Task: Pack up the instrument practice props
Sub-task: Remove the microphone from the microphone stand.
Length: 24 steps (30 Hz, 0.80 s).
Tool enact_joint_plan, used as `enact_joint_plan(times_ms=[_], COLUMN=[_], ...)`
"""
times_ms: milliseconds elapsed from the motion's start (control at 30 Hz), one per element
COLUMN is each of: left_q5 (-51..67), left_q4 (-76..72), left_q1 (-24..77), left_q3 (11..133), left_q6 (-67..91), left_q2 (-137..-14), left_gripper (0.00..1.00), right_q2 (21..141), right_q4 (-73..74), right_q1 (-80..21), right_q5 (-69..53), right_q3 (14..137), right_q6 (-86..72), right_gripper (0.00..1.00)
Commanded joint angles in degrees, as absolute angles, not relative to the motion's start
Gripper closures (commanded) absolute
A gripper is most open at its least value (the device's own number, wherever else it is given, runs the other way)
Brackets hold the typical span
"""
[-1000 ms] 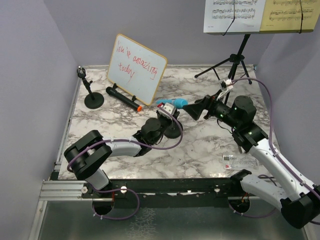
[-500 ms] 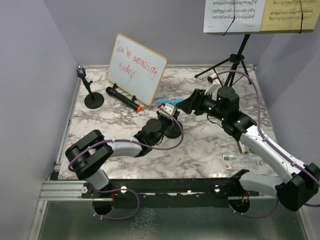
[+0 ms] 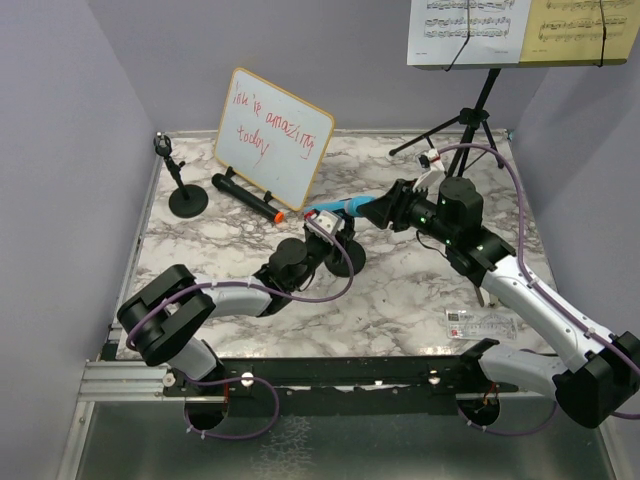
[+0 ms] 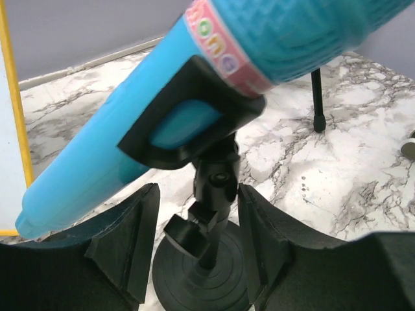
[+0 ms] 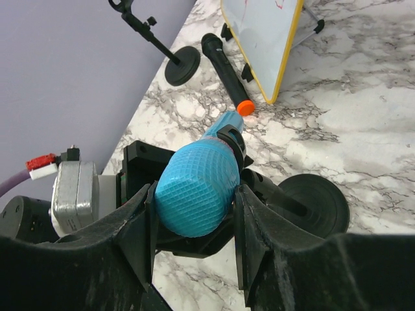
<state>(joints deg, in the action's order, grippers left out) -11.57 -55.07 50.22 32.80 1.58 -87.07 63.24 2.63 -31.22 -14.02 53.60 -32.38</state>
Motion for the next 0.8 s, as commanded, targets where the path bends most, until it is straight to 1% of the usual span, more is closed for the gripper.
enact_joint_plan(times_ms=[0, 300, 433, 567, 633, 667, 767], left_q5=[-7.18, -1.25, -1.25, -2.63, -4.06, -5.0, -7.85], left_q4=[-60.9, -71.88, -73.45, -73.89, -74.08, -74.11, -74.26], left_q1=[48.28, 46.54, 46.56, 46.5, 46.54, 46.5, 46.49], left_q3=[30.83, 29.73, 30.41, 31.88, 32.29, 32.36, 32.45], left_q6=[3.91, 7.19, 6.86, 7.41, 7.64, 7.77, 8.39], left_q2=[-86.37, -90.24, -91.61, -93.73, -94.58, -94.91, -95.64], left_gripper=[0.44, 0.45, 0.45, 0.48, 0.54, 0.58, 0.78], right_q2=[62.68, 61.78, 62.05, 62.32, 62.13, 61.89, 60.59], right_q4=[2.79, 1.23, 0.78, -0.95, -1.02, -0.86, -0.16], right_q1=[-31.37, -31.38, -31.38, -31.38, -31.38, -31.38, -31.38], right_q5=[-16.45, -17.35, -18.15, -19.08, -19.17, -19.11, -18.81], right_q3=[51.47, 49.72, 49.38, 48.04, 47.39, 47.07, 45.88], right_q6=[-33.77, -35.3, -35.62, -36.12, -36.21, -36.21, -35.87], right_gripper=[0.82, 0.86, 0.87, 0.9, 0.93, 0.94, 0.96])
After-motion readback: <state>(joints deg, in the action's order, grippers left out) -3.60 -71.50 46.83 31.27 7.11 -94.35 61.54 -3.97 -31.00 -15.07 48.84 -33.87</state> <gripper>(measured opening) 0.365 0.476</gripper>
